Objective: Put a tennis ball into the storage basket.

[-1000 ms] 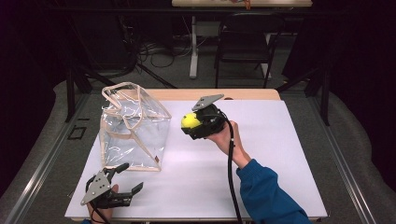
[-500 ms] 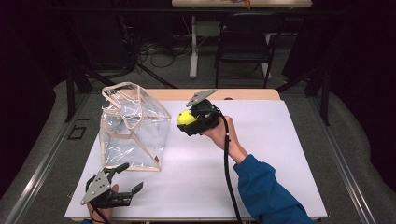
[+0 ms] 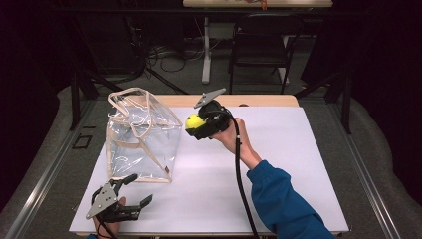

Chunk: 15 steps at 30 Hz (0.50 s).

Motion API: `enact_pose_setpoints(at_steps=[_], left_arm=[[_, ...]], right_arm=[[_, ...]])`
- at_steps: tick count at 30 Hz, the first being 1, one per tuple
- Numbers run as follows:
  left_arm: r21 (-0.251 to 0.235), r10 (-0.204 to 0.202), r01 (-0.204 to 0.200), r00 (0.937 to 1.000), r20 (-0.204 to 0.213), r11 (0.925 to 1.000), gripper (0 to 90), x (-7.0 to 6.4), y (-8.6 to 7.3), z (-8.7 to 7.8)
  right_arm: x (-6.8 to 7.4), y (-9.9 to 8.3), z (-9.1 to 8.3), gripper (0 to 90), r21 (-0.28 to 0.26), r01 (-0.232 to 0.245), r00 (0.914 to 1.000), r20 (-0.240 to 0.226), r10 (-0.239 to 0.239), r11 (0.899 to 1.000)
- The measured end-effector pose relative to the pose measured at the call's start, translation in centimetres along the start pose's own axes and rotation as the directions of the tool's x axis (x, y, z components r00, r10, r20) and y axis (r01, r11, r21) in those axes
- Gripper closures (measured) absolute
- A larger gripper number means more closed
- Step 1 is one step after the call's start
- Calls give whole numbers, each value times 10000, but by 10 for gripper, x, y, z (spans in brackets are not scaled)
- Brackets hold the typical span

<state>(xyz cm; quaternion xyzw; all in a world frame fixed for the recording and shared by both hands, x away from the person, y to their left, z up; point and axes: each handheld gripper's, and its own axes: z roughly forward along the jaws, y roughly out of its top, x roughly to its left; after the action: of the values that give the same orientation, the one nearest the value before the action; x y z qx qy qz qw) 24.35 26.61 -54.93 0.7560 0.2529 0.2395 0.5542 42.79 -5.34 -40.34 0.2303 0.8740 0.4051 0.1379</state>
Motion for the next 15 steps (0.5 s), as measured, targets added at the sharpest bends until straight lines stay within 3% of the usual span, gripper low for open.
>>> enact_pose_setpoints(at_steps=[15], left_arm=[[0, -86, 86, 10000, 50, 10000, 158, 1, -1, 1]], right_arm=[[-1, 12, 2, 263, 181, 237, 9997, 3, -237, 9996]])
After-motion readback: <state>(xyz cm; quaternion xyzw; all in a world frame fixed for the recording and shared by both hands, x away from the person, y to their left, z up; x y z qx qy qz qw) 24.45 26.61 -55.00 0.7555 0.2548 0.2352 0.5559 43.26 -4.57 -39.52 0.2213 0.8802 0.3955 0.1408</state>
